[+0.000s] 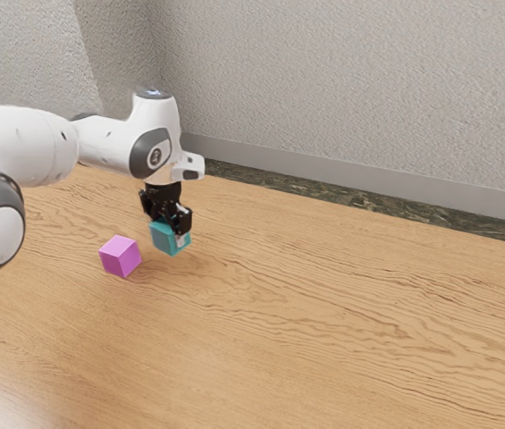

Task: Pick up the blue block with one arm, and put the blue block on the table with one arm

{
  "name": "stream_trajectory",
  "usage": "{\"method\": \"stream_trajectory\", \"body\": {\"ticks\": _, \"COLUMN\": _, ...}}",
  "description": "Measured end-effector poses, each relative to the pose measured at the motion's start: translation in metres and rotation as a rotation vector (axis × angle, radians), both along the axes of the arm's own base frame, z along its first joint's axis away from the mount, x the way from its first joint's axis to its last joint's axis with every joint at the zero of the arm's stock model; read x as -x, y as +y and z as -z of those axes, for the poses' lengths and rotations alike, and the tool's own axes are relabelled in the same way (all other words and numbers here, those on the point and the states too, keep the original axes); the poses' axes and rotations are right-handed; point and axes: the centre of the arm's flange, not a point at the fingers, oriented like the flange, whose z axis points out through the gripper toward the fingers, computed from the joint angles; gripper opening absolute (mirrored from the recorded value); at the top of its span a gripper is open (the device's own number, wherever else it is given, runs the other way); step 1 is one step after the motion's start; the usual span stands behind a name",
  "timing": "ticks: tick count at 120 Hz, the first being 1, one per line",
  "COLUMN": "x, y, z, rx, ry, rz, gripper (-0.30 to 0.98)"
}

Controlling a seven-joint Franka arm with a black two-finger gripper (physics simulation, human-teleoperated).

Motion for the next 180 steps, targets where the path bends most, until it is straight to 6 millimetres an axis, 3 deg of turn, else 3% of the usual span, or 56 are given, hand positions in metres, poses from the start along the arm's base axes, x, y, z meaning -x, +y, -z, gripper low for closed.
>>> {"method": "stream_trajectory", "body": {"ticks": 18, "x": -0.004, "y": -0.009, "z": 0.025, "rx": 0.014, "ry": 0.028, "rz": 0.008, "gripper": 0.38}}
{"method": "stream_trajectory", "body": {"ticks": 42, "x": -0.005, "y": -0.013, "z": 0.031, "rx": 0.027, "ry": 0.032, "rz": 0.010, "gripper": 0.51}}
{"method": "stream_trajectory", "body": {"ticks": 70, "x": -0.014, "y": -0.021, "z": 0.003, "rx": 0.022, "ry": -0.015, "rz": 0.027, "gripper": 0.63}}
{"method": "stream_trajectory", "body": {"ticks": 78, "x": -0.013, "y": -0.024, "z": -0.018, "rx": 0.017, "ry": -0.032, "rz": 0.033, "gripper": 0.64}}
{"method": "stream_trajectory", "body": {"ticks": 94, "x": -0.001, "y": -0.038, "z": -0.102, "rx": -0.016, "ry": -0.092, "rz": 0.058, "gripper": 0.66}}
{"method": "stream_trajectory", "body": {"ticks": 107, "x": 0.026, "y": -0.075, "z": -0.191, "rx": -0.058, "ry": -0.152, "rz": 0.105, "gripper": 0.67}}
{"method": "stream_trajectory", "body": {"ticks": 120, "x": 0.052, "y": -0.083, "z": -0.240, "rx": -0.054, "ry": -0.157, "rz": 0.119, "gripper": 0.68}}
{"method": "stream_trajectory", "body": {"ticks": 140, "x": 0.074, "y": -0.078, "z": -0.255, "rx": -0.052, "ry": -0.078, "rz": 0.096, "gripper": 0.68}}
{"method": "stream_trajectory", "body": {"ticks": 162, "x": 0.089, "y": -0.102, "z": -0.254, "rx": -0.046, "ry": -0.006, "rz": 0.085, "gripper": 0.68}}
{"method": "stream_trajectory", "body": {"ticks": 180, "x": 0.094, "y": -0.103, "z": -0.255, "rx": -0.045, "ry": 0.016, "rz": 0.059, "gripper": 0.69}}
